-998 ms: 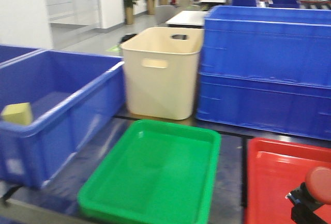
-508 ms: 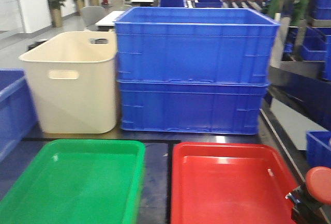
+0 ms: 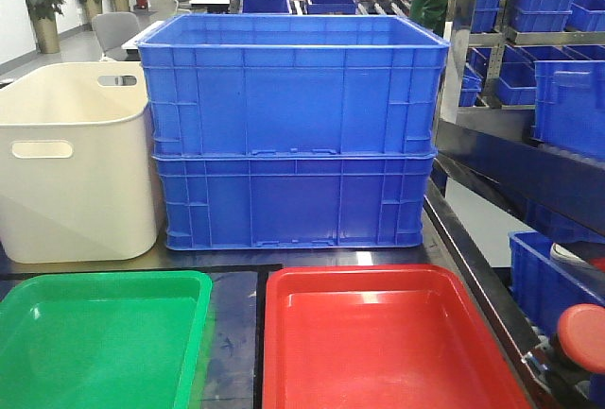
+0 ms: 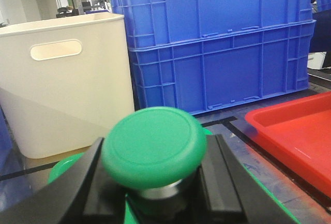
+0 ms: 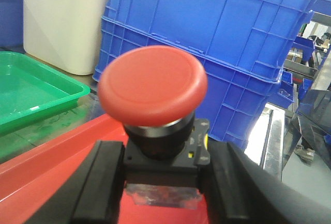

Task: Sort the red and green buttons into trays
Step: 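Lower green button into green tray, red into red tray, open both grippers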

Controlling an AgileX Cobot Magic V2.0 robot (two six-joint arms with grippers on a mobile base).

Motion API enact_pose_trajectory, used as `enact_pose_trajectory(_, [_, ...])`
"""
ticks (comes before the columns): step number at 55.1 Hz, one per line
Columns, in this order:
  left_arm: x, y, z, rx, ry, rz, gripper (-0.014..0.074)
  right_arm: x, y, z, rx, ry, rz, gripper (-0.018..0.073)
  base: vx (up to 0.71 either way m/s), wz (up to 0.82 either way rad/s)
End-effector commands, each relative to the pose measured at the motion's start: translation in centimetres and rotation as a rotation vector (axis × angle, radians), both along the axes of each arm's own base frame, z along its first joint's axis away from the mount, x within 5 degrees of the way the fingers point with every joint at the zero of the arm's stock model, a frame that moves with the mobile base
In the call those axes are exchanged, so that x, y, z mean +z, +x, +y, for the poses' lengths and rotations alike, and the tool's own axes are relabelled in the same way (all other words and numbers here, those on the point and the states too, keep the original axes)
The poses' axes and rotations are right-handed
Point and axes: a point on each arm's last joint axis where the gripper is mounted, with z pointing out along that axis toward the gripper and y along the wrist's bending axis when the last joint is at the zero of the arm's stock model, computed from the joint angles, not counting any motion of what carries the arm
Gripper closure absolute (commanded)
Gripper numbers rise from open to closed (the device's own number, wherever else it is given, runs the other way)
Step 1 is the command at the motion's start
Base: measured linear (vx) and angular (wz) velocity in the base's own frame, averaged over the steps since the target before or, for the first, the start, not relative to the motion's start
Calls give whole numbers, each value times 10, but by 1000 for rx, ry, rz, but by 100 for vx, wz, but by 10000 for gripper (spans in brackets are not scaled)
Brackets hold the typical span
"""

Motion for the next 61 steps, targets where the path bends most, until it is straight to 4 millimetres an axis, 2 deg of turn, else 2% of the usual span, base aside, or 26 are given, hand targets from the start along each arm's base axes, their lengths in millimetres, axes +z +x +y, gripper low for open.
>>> enact_pose_trajectory(1, [17,-1,-3,-30,-43,-99,599,13,0,0,0,38,-33,567,0,0])
enact_pose_trajectory(41, [18,-1,-3,-33,-47,-106,599,12,0,1,11,44,-27,567,0,0])
enact_pose_trajectory(49, [13,7,-4,-33,-40,-66,599,6,16,1,1,132,48,567,0,0])
enact_pose_trajectory(61, [-6,40,-14,-72,-40,22,599,-15,58,8,68,198,151,567,0,0])
